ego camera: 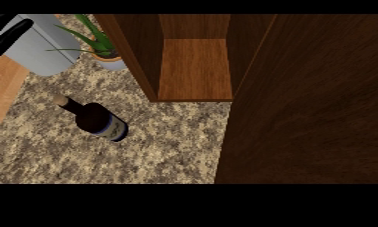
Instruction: Pick up the wine, place it into the cabinet and close the cabinet
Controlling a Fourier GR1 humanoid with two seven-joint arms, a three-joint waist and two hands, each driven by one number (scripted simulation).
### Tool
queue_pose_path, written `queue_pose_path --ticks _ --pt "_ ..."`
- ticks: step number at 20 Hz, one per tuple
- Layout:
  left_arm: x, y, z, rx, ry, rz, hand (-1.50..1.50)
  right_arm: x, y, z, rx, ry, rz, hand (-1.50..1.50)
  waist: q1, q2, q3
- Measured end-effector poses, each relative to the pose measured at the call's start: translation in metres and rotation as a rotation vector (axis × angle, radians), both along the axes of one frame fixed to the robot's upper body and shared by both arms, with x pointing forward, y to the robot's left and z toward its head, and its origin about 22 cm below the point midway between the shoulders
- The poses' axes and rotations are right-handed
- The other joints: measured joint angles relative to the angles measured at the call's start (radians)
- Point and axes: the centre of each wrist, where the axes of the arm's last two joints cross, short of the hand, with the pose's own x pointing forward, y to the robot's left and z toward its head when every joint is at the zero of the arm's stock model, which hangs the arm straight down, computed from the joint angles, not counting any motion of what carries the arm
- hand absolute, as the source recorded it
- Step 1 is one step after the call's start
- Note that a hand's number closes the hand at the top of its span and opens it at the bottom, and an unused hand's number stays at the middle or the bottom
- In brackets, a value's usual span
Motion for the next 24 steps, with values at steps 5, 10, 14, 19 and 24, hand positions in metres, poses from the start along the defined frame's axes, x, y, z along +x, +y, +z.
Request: queue_pose_path --ticks 5,10,14,19,24 --pt "0.009 0.005 -0.018 0.010 0.019 0.015 -1.50 -0.001 0.000 0.001 -0.016 0.000 -0.008 -1.50 -0.007 0.000 0.000" --pt "0.014 0.003 -0.039 0.018 0.036 0.023 -1.50 -0.002 0.003 0.003 -0.017 0.008 -0.002 -1.50 -0.007 0.000 0.000" --pt "0.017 0.006 -0.055 0.034 0.049 0.025 -1.50 -0.004 0.007 0.004 -0.011 0.018 0.003 -1.50 -0.008 0.000 0.000" --pt "0.020 0.012 -0.083 0.050 0.060 0.041 -1.50 -0.005 0.009 0.004 -0.015 0.018 0.004 -1.50 -0.010 0.000 -0.001" --pt "0.024 0.021 -0.113 0.056 0.080 0.064 -1.50 -0.004 0.010 0.008 -0.026 0.015 -0.001 -1.50 -0.010 0.000 -0.001"
